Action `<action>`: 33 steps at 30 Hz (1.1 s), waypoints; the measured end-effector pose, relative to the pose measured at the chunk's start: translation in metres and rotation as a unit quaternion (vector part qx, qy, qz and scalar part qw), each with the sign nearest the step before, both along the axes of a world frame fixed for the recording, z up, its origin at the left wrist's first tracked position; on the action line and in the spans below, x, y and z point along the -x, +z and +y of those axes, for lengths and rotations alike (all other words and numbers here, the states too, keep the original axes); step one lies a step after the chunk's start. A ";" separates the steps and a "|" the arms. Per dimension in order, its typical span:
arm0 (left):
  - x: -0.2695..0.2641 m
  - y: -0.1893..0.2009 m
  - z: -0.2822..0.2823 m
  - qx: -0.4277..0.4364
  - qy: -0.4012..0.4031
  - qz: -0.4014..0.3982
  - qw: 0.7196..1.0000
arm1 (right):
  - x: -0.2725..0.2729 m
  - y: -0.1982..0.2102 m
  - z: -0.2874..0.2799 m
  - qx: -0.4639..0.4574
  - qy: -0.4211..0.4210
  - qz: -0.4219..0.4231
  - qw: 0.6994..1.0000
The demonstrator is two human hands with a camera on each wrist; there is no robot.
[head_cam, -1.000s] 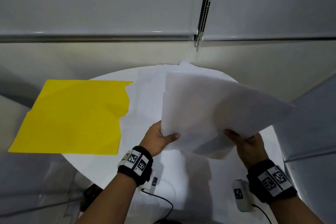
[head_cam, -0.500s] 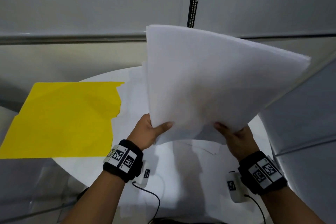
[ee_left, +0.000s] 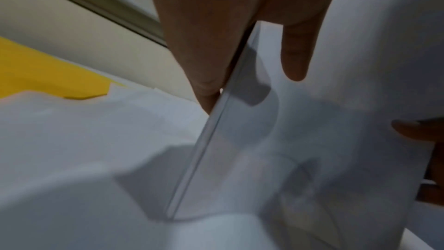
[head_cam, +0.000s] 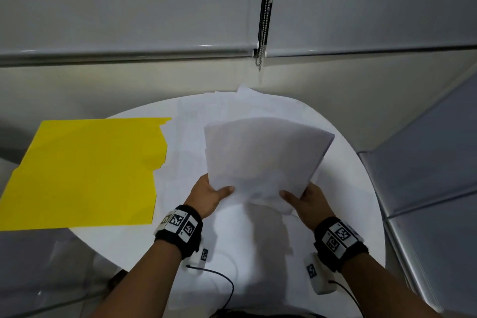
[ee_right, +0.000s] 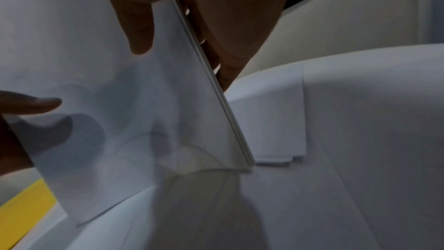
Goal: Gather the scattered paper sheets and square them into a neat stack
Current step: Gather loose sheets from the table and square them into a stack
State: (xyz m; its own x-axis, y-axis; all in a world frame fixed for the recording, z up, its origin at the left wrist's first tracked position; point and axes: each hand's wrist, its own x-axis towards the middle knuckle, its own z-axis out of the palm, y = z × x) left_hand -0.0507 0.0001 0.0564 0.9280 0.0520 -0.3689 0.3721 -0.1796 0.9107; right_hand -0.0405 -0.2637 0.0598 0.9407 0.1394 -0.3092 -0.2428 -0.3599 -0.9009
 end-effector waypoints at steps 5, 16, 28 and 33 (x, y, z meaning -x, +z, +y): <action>0.010 -0.026 -0.004 -0.102 -0.013 0.034 0.994 | -0.003 -0.019 0.003 0.033 -0.059 0.032 0.997; 0.070 -0.073 0.054 -0.413 0.125 0.185 0.883 | 0.025 -0.062 -0.075 0.057 -0.194 0.134 0.970; 0.066 -0.093 -0.026 -0.474 -0.065 0.194 0.856 | 0.033 -0.098 -0.102 0.136 -0.150 0.173 0.964; 0.041 -0.090 -0.054 -0.464 -0.098 0.178 0.862 | 0.029 -0.102 -0.113 0.098 -0.195 0.176 0.960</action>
